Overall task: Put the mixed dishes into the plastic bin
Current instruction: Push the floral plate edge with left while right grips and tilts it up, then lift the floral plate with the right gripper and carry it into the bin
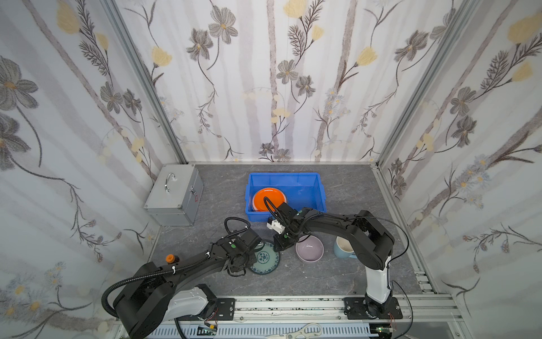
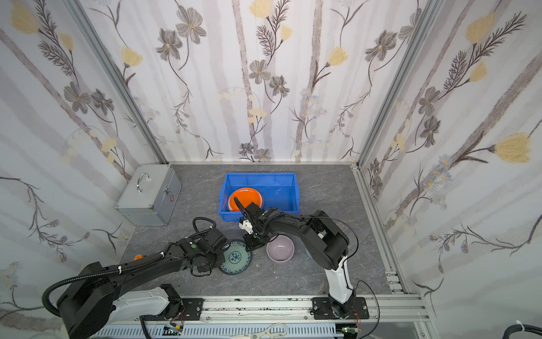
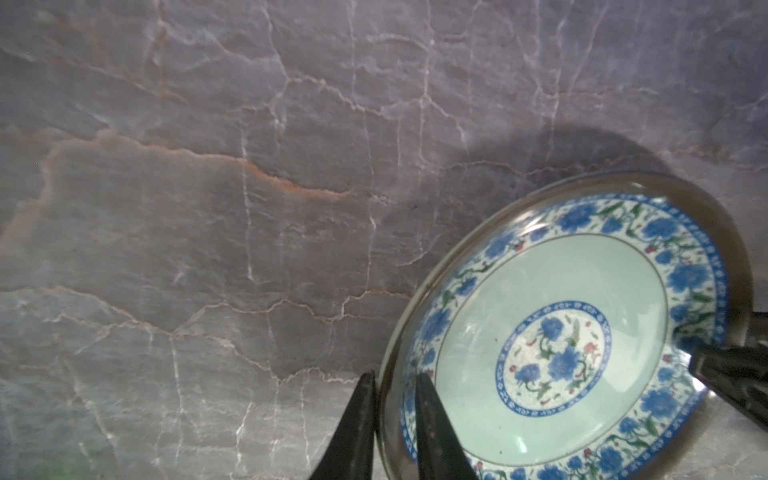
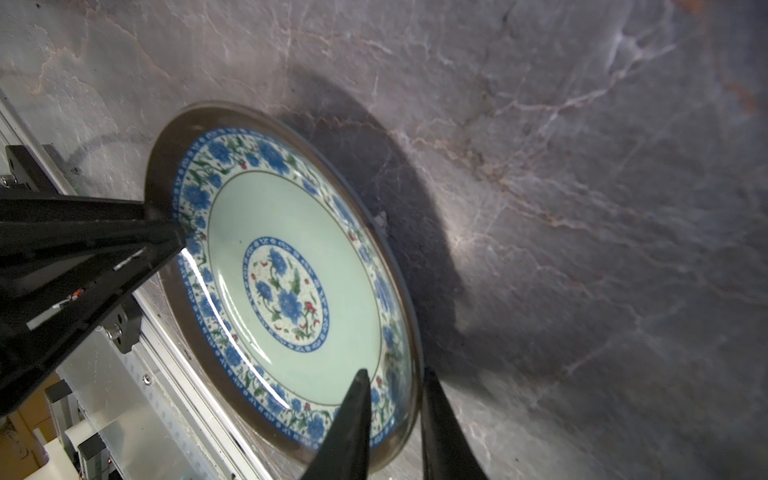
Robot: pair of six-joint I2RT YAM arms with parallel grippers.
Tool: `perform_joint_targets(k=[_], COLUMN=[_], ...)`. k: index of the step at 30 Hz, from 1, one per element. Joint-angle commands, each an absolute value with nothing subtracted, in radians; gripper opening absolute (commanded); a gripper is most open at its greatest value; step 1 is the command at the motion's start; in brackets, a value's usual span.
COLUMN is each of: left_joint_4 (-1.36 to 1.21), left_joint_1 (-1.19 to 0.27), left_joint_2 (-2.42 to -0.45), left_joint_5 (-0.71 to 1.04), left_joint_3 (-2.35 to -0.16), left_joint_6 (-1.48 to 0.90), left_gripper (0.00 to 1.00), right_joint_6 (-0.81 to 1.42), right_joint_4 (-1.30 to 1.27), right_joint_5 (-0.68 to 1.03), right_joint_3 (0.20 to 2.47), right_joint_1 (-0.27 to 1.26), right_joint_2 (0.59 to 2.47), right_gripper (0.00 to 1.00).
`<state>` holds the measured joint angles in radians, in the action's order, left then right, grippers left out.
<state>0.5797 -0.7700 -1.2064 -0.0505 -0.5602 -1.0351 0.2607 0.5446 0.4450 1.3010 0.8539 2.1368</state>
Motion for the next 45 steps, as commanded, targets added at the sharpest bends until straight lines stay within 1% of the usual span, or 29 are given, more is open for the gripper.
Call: perform_joint_targets(k=[1, 5, 12, 14, 18, 20, 23, 26, 28, 30, 32, 40, 45], left_joint_4=[0.57, 0.558, 0.536, 0.531, 0.528, 0.536, 0.563, 0.6, 0.631, 0.662, 0.699, 0.828, 0.89], left_joint_1=[-0.765, -0.764, -0.764, -0.764, -0.764, -0.764, -0.762, -0.756, -0.746, -0.73, -0.709, -0.548, -0.451], left_joint_2=[-1.213, -1.225, -1.246, -1.25, -1.256, -1.256, -1.256, -1.252, -1.245, -1.234, -1.214, -1.058, -1.009], left_joint_5=[-0.057, -0.05, -0.049, -0.049, -0.05, -0.051, -0.059, -0.069, -0.077, -0.082, -0.095, -0.11, -0.105], left_joint_3=[-0.57, -0.57, -0.57, -0.57, -0.575, -0.584, -0.612, -0.648, -0.677, -0.705, -0.73, -0.82, -0.885], left_joint_6=[-1.024, -1.026, -1.035, -1.038, -1.042, -1.038, -1.023, -0.996, -0.974, -0.947, -0.922, -0.819, -0.74], left_gripper=[0.2, 0.19, 0.17, 0.17, 0.17, 0.2, 0.3, 0.52, 0.79, 0.99, 1.0, 1.0, 1.0], right_joint_6=[0.253, 0.24, 0.216, 0.212, 0.206, 0.204, 0.201, 0.2, 0.198, 0.2, 0.198, 0.196, 0.201], right_joint_4=[0.547, 0.561, 0.574, 0.576, 0.582, 0.585, 0.594, 0.605, 0.614, 0.621, 0.629, 0.683, 0.723], right_joint_5=[0.455, 0.442, 0.447, 0.45, 0.454, 0.455, 0.459, 0.462, 0.469, 0.48, 0.492, 0.539, 0.556], right_joint_3=[1.317, 1.336, 1.35, 1.35, 1.352, 1.353, 1.359, 1.372, 1.385, 1.395, 1.406, 1.467, 1.527], right_joint_1=[0.854, 0.854, 0.854, 0.854, 0.849, 0.848, 0.842, 0.835, 0.836, 0.836, 0.803, 0.784, 0.769], right_joint_2=[2.141, 2.149, 2.17, 2.174, 2.175, 2.166, 2.153, 2.146, 2.142, 2.134, 2.127, 2.09, 2.068], right_gripper=[0.24, 0.26, 0.26, 0.24, 0.16, 0.14, 0.1, 0.09, 0.08, 0.08, 0.08, 0.07, 0.07])
